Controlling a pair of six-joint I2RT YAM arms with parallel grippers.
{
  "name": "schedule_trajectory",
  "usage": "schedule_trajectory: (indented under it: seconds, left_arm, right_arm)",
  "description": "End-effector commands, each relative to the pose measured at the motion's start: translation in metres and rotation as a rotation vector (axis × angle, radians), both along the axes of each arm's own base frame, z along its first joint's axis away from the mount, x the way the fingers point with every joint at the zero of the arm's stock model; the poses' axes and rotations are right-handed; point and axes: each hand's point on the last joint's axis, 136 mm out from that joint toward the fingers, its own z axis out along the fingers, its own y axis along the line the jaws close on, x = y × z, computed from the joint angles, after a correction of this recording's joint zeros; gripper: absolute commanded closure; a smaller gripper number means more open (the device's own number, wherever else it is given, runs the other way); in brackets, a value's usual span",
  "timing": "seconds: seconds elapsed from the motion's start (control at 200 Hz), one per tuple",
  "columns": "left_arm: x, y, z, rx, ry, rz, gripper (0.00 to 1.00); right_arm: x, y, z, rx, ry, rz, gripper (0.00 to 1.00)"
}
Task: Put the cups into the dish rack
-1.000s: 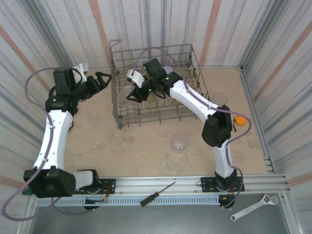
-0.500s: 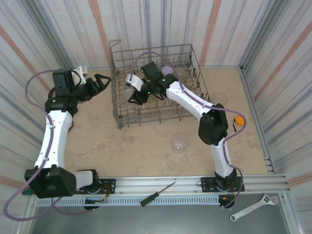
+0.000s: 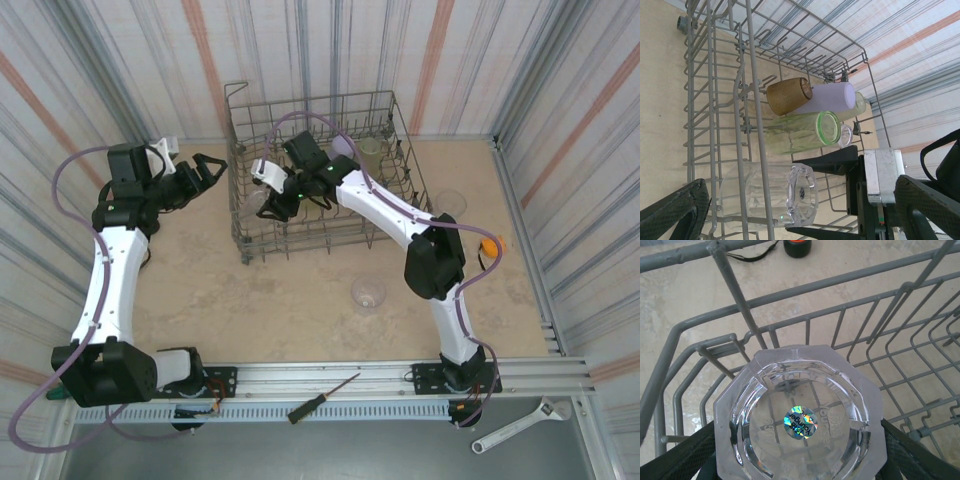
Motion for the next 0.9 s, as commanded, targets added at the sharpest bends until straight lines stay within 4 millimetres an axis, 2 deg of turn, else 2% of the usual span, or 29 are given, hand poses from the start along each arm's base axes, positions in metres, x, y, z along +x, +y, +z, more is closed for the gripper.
schedule_trajectory:
  seconds: [0.0, 0.541, 0.897]
  left_arm:
    - [-0.006, -0.001, 0.006, 0.005, -0.035, -0.025, 0.01]
    - [-0.007, 0.000, 0.005, 0.004, -0.035, -0.026, 0.01]
    - [-0.009, 0.001, 0.004, 0.005, -0.035, -0.025, 0.01]
  right_arm:
    - [-0.010, 0.010, -0.009, -0.005, 0.014, 0.055, 0.51]
    - [-0.027, 0.014, -0.036, -0.063, 0.058, 0.067, 0.50]
    - [-0.033, 0.015, -0.065, -0.150, 0.047, 0.049, 0.48]
